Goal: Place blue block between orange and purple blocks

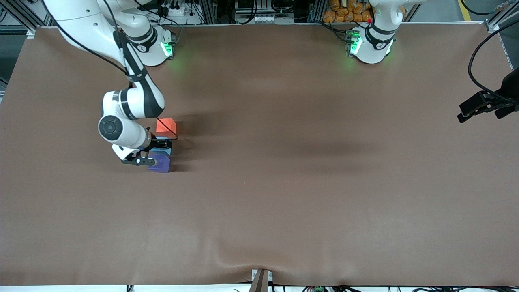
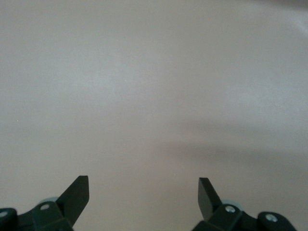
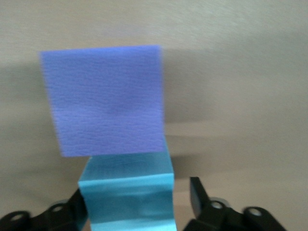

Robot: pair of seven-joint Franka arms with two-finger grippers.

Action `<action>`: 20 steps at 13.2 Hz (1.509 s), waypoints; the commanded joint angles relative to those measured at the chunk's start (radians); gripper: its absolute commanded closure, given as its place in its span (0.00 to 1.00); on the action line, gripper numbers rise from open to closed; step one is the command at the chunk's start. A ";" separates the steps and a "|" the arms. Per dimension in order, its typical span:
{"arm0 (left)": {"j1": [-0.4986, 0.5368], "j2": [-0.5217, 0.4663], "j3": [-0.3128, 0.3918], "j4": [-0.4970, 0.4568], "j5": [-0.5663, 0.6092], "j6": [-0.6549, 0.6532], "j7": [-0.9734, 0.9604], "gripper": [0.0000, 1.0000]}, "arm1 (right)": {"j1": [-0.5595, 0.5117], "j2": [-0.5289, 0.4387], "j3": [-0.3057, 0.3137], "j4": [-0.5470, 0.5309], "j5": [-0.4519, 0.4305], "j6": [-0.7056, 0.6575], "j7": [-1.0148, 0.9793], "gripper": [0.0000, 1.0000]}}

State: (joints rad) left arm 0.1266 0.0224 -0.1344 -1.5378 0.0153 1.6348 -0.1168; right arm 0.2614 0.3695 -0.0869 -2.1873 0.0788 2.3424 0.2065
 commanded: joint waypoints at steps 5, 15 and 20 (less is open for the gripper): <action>0.007 -0.009 -0.004 -0.004 -0.017 0.002 0.020 0.00 | -0.019 -0.060 0.027 0.292 0.045 -0.392 0.063 0.00; -0.004 -0.002 -0.010 -0.012 -0.017 -0.007 0.020 0.00 | -0.103 -0.044 0.018 0.918 -0.105 -0.765 0.077 0.00; -0.004 -0.007 -0.031 -0.036 -0.017 -0.035 0.061 0.00 | -0.295 -0.053 0.019 1.015 -0.025 -0.878 -0.128 0.00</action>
State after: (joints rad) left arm 0.1189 0.0269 -0.1633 -1.5625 0.0136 1.6194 -0.1039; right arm 0.0219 0.2984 -0.0863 -1.2490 0.0197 1.5367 0.1150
